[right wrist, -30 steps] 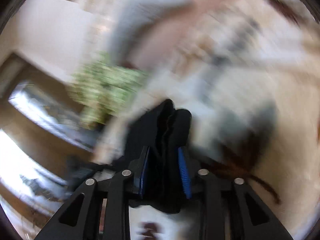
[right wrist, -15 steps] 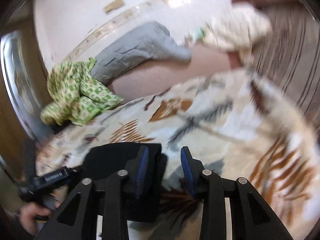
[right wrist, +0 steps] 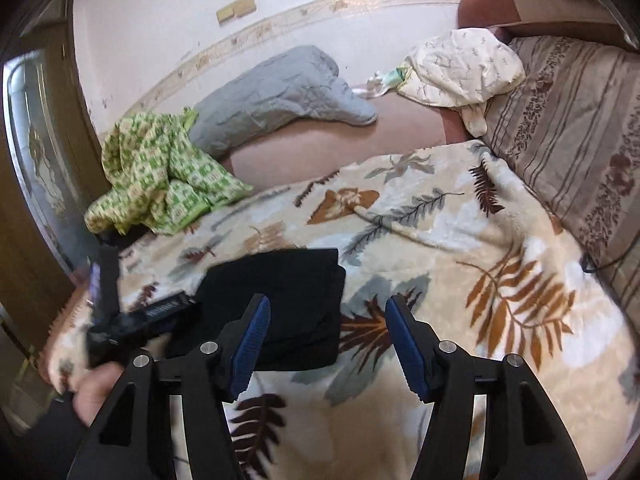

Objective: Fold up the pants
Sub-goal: 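Lower the folded pants onto the blanket and open both tools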

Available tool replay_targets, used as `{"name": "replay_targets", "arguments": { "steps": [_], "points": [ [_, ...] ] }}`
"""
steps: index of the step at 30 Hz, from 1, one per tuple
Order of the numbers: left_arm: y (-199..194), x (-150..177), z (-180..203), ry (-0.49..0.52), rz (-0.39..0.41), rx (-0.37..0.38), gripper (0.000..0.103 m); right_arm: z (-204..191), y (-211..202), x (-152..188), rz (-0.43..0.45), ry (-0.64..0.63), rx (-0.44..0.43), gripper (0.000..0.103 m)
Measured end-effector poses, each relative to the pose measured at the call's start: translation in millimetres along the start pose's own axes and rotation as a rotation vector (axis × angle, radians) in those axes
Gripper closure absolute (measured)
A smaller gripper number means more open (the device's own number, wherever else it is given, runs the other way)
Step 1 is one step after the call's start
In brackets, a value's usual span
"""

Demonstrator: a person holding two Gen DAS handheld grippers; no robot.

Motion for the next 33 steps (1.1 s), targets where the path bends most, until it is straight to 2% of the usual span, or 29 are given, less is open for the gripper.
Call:
{"name": "replay_targets", "arguments": {
  "steps": [4,7,12,17,19,21,22,26,28,30,33],
  "points": [
    [0.6,0.1,-0.5,-0.006,-0.004,0.004,0.025,-14.3,-21.2,-8.4,0.020,0.070,-0.072,0.040],
    [0.6,0.3,-0.6,-0.002,-0.002,0.002,0.025,-26.9,-31.9,-9.8,0.026,0.104,-0.117,0.035],
    [2.5,1.0,-2.3,-0.010,-0.007,0.013,0.025,-52.1,-25.0,1.1,0.011,0.128,-0.183,0.033],
    [0.2,2.0,-2.4,-0.023,-0.012,0.023,0.025,-64.6,10.1,26.9,-0.055,0.028,-0.166,0.032],
    [-11.5,1.8,-5.2,-0.044,-0.004,0.055,0.032,-54.4,27.5,40.7,-0.112,0.028,-0.116,0.032],
    [-37.6,0.5,-9.3,-0.024,0.072,0.060,0.034,-43.6,35.3,42.5,-0.156,0.048,-0.068,0.033],
    [-53.6,-1.1,-11.6,-0.015,0.130,0.061,0.034,-41.5,33.6,41.2,-0.150,0.060,-0.076,0.032],
    [-114.4,6.1,-9.5,0.066,0.364,0.030,0.013,-34.3,28.9,44.1,-0.128,0.078,-0.079,0.032],
    [-128.1,17.5,0.1,0.139,0.432,-0.010,0.010,-32.7,28.4,43.4,-0.128,0.075,-0.067,0.032],
    [-133.8,29.8,12.9,0.223,0.493,-0.090,0.010,-32.3,27.7,43.2,-0.129,0.072,-0.066,0.032],
    [-133.3,48.4,30.2,0.323,0.508,-0.121,0.010,-29.0,23.7,40.4,-0.120,0.067,-0.019,0.032]
  ]
}}
Point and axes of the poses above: each gripper's, at about its wrist camera, not at the fingertips, and y roughly the way its jaws point, z to its right, x to its underside, the point moved 7 cm from there along y, roughly the way its jaws point, and after that the axes turned 12 degrees about -x, right-handed, at the moved point
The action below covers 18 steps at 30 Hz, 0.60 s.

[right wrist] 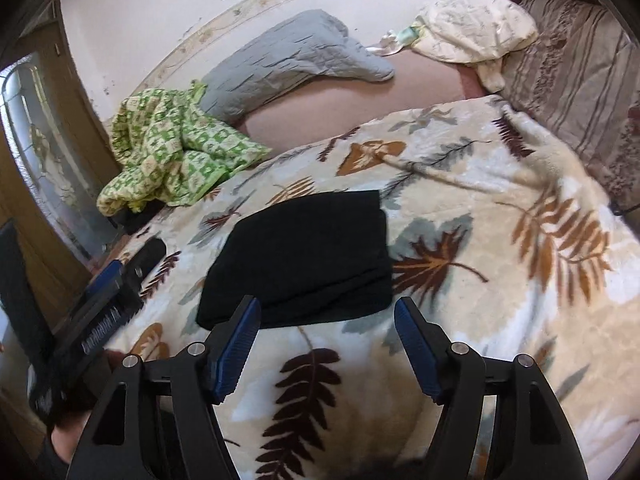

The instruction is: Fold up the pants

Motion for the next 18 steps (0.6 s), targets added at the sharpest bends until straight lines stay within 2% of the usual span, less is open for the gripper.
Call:
{"name": "replay_targets", "arguments": {
  "steps": [3,5,9,12,18],
  "points": [
    [-4.5,12.4,14.8,0.064,-0.018,-0.002,0.010,7.5,-6.4,-3.6,-0.002,-0.019,0.092,0.032],
    [-2.5,15.2,20.5,0.077,-0.049,0.003,0.010,9.5,-7.2,-8.2,-0.008,-0.046,0.104,0.032],
    [15.1,17.0,21.5,0.046,-0.183,0.082,0.010,6.4,-11.9,-17.9,0.030,-0.143,0.164,0.032],
    [30.9,23.1,17.9,0.037,-0.287,0.072,0.010,7.5,4.3,-10.2,-0.028,-0.159,0.187,0.032],
    [41.0,17.7,19.8,0.021,-0.320,0.085,0.010,2.0,18.5,-6.1,-0.087,-0.209,0.217,0.032]
  ]
}}
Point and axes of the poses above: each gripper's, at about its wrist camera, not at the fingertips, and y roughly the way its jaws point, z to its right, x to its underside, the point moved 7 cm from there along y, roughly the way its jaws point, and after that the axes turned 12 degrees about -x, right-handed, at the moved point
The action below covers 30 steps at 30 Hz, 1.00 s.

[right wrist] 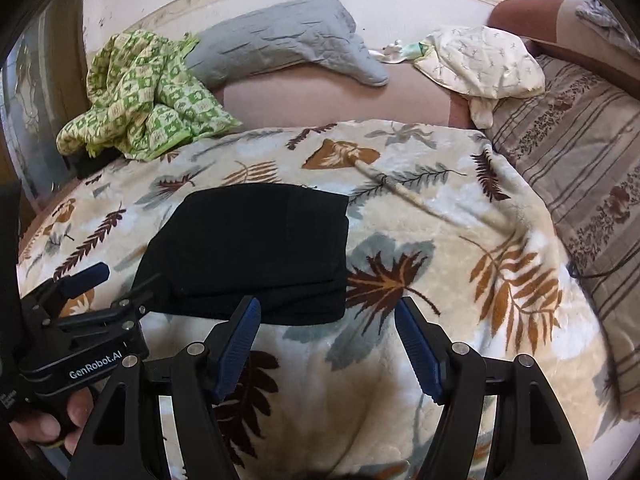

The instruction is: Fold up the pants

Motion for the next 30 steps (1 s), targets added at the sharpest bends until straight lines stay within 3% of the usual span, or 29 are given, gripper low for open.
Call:
{"name": "replay_targets", "arguments": {
  "steps": [6,18,30],
  "points": [
    [9.5,0.2,3.0,-0.003,-0.016,0.012,0.001,5.0,6.0,3.6,-0.031,0.029,-0.028,0.032],
    [18.9,2.8,-5.5,-0.054,-0.060,-0.007,0.001,-10.3,6.5,2.9,-0.032,-0.033,-0.054,0.032],
    [26.9,5.8,-5.1,-0.065,-0.113,-0.007,0.001,-1.3,13.0,6.7,-0.071,0.003,-0.035,0.032]
  ]
}}
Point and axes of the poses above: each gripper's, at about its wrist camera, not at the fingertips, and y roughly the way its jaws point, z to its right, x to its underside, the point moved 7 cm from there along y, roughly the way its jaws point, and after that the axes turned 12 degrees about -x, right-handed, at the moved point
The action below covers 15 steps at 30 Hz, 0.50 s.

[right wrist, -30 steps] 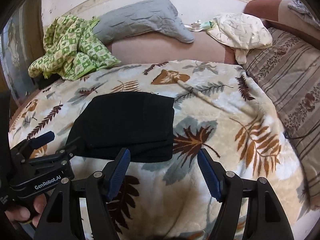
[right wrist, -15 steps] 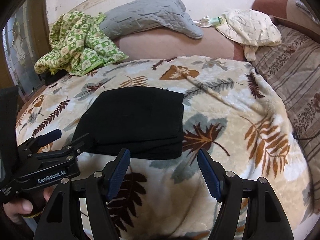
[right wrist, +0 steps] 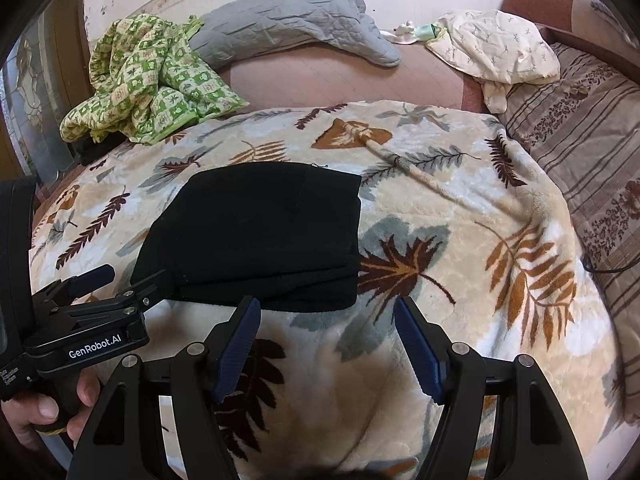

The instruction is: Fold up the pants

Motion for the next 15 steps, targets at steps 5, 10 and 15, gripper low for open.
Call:
{"name": "replay_targets", "arguments": {
  "steps": [5,10,15],
  "points": [
    [1.4,1.3,1.8,0.006,-0.005,-0.005,0.001,0.5,0.5,0.1,-0.001,0.000,-0.003,0.032],
    [3.5,2.8,2.8,0.012,-0.013,-0.011,0.001,0.9,0.5,0.0,-0.001,0.001,-0.005,0.032],
    [7.2,5.0,5.7,0.029,-0.028,-0.020,0.001,1.2,0.8,0.1,-0.002,0.001,-0.006,0.032]
  ]
}}
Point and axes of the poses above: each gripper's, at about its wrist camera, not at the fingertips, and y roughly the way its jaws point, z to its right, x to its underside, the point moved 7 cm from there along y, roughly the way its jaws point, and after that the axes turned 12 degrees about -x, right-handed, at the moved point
